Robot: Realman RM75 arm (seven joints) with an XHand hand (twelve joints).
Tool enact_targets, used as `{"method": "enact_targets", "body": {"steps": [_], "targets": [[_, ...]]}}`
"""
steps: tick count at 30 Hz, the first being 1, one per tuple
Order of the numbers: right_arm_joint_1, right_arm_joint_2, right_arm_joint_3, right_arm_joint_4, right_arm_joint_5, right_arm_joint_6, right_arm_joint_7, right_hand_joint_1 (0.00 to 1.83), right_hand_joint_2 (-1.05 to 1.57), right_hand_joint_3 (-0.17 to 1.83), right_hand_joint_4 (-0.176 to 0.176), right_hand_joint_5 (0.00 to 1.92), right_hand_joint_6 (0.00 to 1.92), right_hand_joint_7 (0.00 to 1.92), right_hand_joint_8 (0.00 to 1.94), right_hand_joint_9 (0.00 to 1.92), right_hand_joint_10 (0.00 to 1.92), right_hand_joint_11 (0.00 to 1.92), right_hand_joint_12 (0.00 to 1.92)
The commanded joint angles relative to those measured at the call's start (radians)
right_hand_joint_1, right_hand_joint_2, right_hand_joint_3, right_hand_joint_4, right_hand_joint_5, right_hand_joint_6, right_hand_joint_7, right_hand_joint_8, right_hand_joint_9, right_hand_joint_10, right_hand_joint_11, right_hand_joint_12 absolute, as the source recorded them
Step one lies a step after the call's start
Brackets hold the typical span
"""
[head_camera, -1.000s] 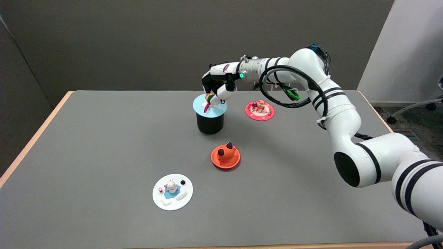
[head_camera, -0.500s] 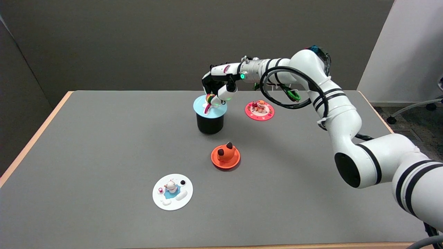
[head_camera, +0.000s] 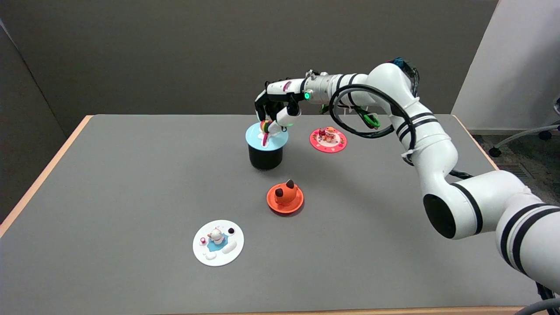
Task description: Place the cup lid with blue sky onto the cup.
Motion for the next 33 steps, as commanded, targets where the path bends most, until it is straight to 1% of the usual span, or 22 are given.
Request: {"method": "enact_targets", "body": {"steps": [1,2,3,14,16,17,18,19,20,21,23,25,26,27,28,31,33], "targets": [[-0.012,0.001,0.008,-0.027,0.003,-0.003,0.000,1.32,1.12,0.21,-0.132,0.78,0.51,0.76,1.35,0.50,1.18,0.26,1.57],[-0.012,0.001,0.009,-0.027,0.003,-0.003,0.000,1.26,1.07,0.34,-0.138,0.78,0.48,0.77,1.19,0.49,1.18,0.26,1.56],[-0.012,0.001,0.010,-0.028,0.003,-0.003,0.000,1.09,0.92,0.78,-0.133,0.79,0.41,0.79,0.67,0.48,1.21,0.25,1.55],[-0.019,0.001,0.010,-0.032,0.013,0.003,0.000,1.08,0.92,0.79,-0.134,0.80,0.37,0.81,0.62,0.48,1.19,0.24,1.54],[-0.020,0.001,0.010,-0.035,0.014,0.003,0.000,1.08,0.92,0.79,-0.135,0.80,0.36,0.82,0.59,0.50,1.14,0.24,1.54],[-0.020,0.001,0.010,-0.037,0.014,0.003,0.000,1.07,0.92,0.79,-0.138,0.81,0.36,0.84,0.53,0.53,1.09,0.24,1.54],[-0.021,0.002,0.010,-0.040,0.014,0.005,0.000,1.07,0.91,0.80,-0.146,0.82,0.34,0.87,0.44,0.57,0.99,0.25,1.54],[-0.023,0.003,0.012,-0.045,0.015,0.006,0.000,1.07,0.88,0.85,-0.159,0.82,0.34,0.89,0.36,0.63,0.85,0.25,1.56],[-0.024,0.004,0.014,-0.049,0.015,0.006,0.000,1.09,0.82,0.96,-0.169,0.81,0.36,0.88,0.31,0.69,0.69,0.25,1.59],[-0.025,0.005,0.017,-0.055,0.020,0.006,-0.002,1.07,0.83,0.98,-0.171,0.82,0.33,0.87,0.24,0.73,0.52,0.26,1.59],[-0.026,0.008,0.018,-0.063,0.023,0.006,-0.004,1.05,0.82,1.01,-0.165,0.80,0.30,0.81,0.21,0.75,0.34,0.25,1.57],[-0.026,0.008,0.019,-0.077,0.025,0.007,-0.004,1.04,0.82,1.05,-0.158,0.77,0.27,0.77,0.20,0.74,0.28,0.24,1.53],[-0.026,0.009,0.020,-0.082,0.027,0.007,-0.005,1.04,0.83,1.07,-0.162,0.76,0.25,0.75,0.19,0.74,0.27,0.25,1.54],[-0.026,0.011,0.021,-0.087,0.032,0.008,-0.007,1.03,0.82,1.09,-0.154,0.75,0.24,0.73,0.18,0.72,0.26,0.24,1.52],[-0.026,0.011,0.021,-0.093,0.035,0.009,-0.008,1.02,0.82,1.12,-0.157,0.73,0.23,0.70,0.17,0.71,0.24,0.24,1.52],[-0.026,0.011,0.021,-0.106,0.038,0.016,-0.008,1.01,0.79,1.16,-0.148,0.69,0.20,0.63,0.16,0.70,0.23,0.25,1.49],[-0.030,0.013,0.021,-0.120,0.057,0.048,-0.008,1.01,0.77,1.18,-0.139,0.66,0.19,0.59,0.16,0.68,0.23,0.26,1.46]]}}
